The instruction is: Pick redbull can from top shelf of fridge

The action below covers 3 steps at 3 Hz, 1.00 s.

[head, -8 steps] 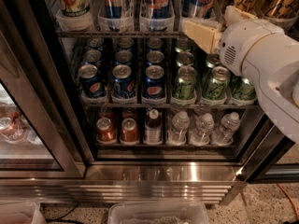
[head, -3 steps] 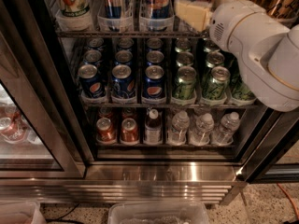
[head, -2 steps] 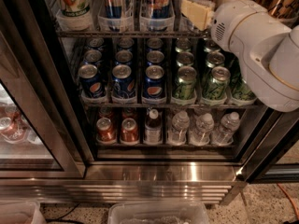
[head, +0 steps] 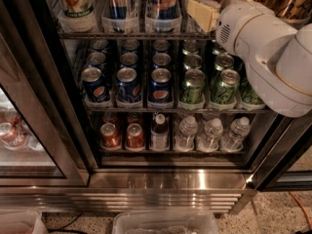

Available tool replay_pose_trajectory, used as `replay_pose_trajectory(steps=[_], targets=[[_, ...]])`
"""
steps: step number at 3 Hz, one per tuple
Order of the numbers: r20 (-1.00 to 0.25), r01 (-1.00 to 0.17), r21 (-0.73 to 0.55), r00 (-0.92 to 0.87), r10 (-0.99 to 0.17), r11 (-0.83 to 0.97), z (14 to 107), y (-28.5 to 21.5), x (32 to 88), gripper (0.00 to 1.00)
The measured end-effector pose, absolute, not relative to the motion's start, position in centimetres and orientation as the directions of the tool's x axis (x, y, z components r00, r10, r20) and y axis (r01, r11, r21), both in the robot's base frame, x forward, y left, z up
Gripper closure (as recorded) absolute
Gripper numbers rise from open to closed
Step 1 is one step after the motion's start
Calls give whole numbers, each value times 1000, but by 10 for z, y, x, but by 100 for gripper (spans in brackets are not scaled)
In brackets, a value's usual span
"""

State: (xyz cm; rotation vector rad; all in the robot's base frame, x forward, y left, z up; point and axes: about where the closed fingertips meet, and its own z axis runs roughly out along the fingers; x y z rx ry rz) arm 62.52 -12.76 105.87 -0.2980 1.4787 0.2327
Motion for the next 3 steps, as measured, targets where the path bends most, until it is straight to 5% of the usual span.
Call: replay_pose_trajectory(steps=[3], targets=[[-996, -333, -54, 81, -28, 941, 1062, -128, 625, 94]])
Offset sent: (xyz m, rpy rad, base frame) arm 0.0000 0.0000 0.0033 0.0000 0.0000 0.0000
